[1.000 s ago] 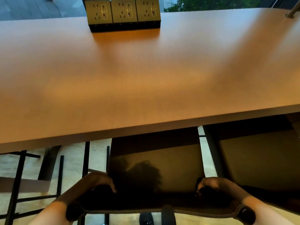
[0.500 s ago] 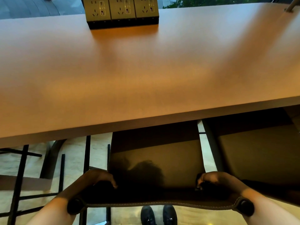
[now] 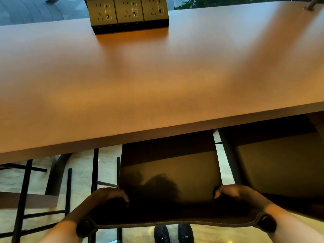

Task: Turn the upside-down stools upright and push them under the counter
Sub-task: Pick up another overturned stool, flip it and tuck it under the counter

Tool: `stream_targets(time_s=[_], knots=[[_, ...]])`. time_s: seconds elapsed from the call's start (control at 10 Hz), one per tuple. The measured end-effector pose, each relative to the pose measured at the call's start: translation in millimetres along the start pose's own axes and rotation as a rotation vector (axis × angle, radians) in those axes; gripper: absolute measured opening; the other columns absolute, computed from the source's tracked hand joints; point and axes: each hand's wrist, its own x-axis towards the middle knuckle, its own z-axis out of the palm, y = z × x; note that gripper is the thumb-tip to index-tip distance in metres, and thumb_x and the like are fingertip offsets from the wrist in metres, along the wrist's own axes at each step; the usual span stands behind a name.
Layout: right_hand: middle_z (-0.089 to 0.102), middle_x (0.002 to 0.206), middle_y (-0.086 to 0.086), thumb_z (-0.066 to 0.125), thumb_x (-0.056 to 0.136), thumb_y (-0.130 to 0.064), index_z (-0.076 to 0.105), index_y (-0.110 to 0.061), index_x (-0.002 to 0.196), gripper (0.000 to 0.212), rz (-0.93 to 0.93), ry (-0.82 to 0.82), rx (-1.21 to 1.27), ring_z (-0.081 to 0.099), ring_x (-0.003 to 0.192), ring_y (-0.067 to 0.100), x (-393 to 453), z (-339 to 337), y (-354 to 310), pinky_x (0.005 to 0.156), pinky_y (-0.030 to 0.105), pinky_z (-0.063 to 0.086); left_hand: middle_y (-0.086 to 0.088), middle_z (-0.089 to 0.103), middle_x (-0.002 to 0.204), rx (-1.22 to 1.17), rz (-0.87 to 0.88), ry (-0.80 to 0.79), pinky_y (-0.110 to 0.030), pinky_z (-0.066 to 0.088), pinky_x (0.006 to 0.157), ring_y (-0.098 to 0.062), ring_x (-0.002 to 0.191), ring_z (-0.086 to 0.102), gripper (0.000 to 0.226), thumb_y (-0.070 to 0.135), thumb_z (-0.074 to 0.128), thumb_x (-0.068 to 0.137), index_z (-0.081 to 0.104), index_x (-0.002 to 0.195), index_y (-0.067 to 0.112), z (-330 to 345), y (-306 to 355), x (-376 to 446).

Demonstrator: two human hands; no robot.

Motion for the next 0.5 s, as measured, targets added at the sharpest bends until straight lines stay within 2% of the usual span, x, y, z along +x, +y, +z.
stream_targets(time_s=[0.1, 0.2, 0.3, 0.4, 0.5], knots=[[0.070, 0.101, 0.018, 0.058, 0.091, -0.015, 0.069, -0.002, 0.100, 0.019, 0.025, -0.019, 0.053, 0.066, 0.087, 0.032, -23, -2, -6, 0.072, 0.032, 0.056, -0.019, 0.053, 0.143, -0.089, -0.028, 0.020, -0.026, 0.055, 0.080, -0.034, 0.121, 0.059, 0.034, 0.026, 0.062, 0.096, 0.061, 0.124, 0.008, -6, -11, 0], [0.061, 0.116, 0.007, 0.056, 0.096, -0.030, 0.057, -0.013, 0.115, 0.025, -0.080, 0.075, -0.133, 0.058, 0.106, 0.023, -70, -2, -26, 0.090, 0.038, 0.046, -0.008, 0.055, 0.143, -0.177, 0.077, 0.026, -0.037, 0.045, 0.105, -0.026, 0.125, 0.058, 0.048, 0.041, 0.047, 0.103, 0.045, 0.143, 0.015, -28, -6, -25], [0.062, 0.119, -0.003, 0.053, 0.098, -0.038, 0.051, -0.018, 0.128, 0.036, -0.246, 0.139, -0.229, 0.060, 0.106, 0.011, -104, 9, -42, 0.096, 0.036, 0.046, 0.001, 0.063, 0.133, -0.231, 0.264, 0.039, -0.037, 0.048, 0.106, -0.017, 0.114, 0.066, 0.044, 0.045, 0.042, 0.103, 0.049, 0.140, 0.024, -39, 2, -53], [0.067, 0.115, -0.013, 0.054, 0.090, -0.060, 0.053, -0.030, 0.132, 0.052, -0.447, 0.173, -0.410, 0.061, 0.106, 0.003, -161, 47, -56, 0.098, 0.030, 0.047, 0.016, 0.068, 0.122, -0.155, 0.458, 0.032, -0.034, 0.049, 0.103, -0.003, 0.106, 0.068, 0.037, 0.054, 0.041, 0.098, 0.057, 0.129, 0.040, -34, 20, -105], [0.062, 0.124, -0.019, 0.051, 0.077, -0.076, 0.054, -0.039, 0.134, 0.068, -0.552, 0.176, -0.545, 0.056, 0.109, 0.000, -188, 76, -55, 0.094, 0.024, 0.044, 0.023, 0.068, 0.120, -0.093, 0.554, 0.012, -0.029, 0.047, 0.101, 0.003, 0.108, 0.065, 0.033, 0.057, 0.042, 0.098, 0.059, 0.124, 0.047, -19, 31, -131]])
